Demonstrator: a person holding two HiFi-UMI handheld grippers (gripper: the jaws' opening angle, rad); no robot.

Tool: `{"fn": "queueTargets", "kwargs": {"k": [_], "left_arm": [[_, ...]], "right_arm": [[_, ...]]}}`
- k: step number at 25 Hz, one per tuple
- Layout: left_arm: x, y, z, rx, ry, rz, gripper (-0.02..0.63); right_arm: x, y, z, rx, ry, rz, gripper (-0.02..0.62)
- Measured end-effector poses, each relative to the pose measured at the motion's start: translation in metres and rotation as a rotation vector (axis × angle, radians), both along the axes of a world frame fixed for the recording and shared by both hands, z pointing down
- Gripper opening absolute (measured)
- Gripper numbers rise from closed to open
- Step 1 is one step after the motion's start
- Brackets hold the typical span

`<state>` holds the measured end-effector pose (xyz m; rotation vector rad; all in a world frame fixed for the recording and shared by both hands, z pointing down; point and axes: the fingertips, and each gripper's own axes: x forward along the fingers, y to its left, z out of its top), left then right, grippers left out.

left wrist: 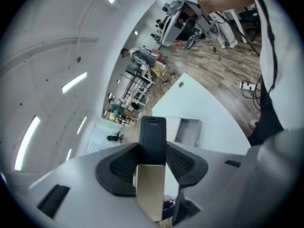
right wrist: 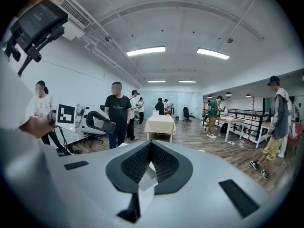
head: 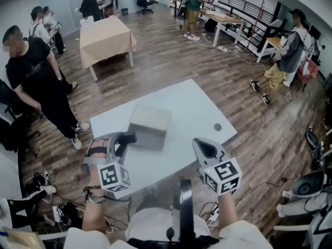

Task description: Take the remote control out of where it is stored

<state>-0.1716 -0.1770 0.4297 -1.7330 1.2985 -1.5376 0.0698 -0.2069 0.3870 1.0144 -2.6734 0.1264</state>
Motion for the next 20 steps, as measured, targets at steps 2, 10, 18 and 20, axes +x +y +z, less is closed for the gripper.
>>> {"fn": "queueTargets", "kwargs": {"k": [2, 10, 18, 20], "left_arm": [[0.001, 0.002, 0.0, 0.003, 0.006, -0.007, 0.187], [0.008, 0.008, -0.001, 0.016, 0.022, -0.009, 0.187], [0.012, 0.012, -0.009, 0.045, 0.031, -0.005, 0.187], [0.015, 0.012, -0.011, 0.047, 0.032, 0.002, 0.187]], "right_arm": [[0.004, 0.002, -0.003, 0.01, 0.001, 0.013, -0.002], [0.009, 0.007, -0.009, 0.034, 0.002, 0.025, -0.001], [0.008, 0.013, -0.01, 0.041, 0.005, 0.02, -0.001], [0.008, 0.012, -0.01, 0.042, 0.007, 0.02, -0.001]]}}
